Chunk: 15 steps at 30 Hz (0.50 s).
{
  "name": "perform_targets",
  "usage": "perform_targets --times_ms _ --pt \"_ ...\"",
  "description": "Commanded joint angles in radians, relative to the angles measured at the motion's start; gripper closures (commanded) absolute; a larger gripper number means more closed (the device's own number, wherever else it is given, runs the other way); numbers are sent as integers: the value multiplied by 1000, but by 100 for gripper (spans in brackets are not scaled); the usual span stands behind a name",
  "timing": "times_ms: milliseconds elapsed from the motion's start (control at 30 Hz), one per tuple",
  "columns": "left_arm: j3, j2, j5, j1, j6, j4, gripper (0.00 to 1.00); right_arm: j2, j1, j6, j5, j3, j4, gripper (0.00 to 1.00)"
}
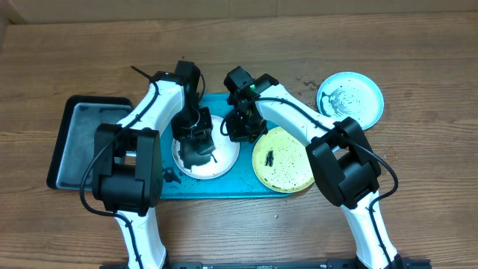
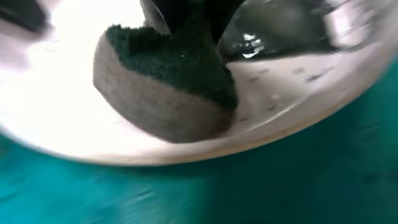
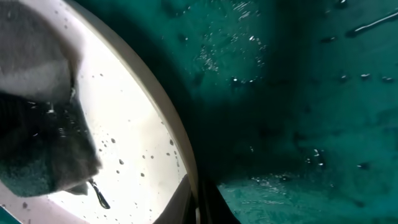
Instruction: Clean dirty plates on tray and stack at the side
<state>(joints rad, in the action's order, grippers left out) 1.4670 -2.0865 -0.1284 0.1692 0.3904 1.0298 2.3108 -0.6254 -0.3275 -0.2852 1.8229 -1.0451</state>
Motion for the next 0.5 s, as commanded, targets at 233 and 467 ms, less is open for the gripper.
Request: perform_targets --times_ms 233,467 --pt "139 -35 573 -60 149 299 96 7 8 1 48 -17 -9 96" --pt "366 -18 442 -86 149 387 96 6 9 -13 48 20 -12 96"
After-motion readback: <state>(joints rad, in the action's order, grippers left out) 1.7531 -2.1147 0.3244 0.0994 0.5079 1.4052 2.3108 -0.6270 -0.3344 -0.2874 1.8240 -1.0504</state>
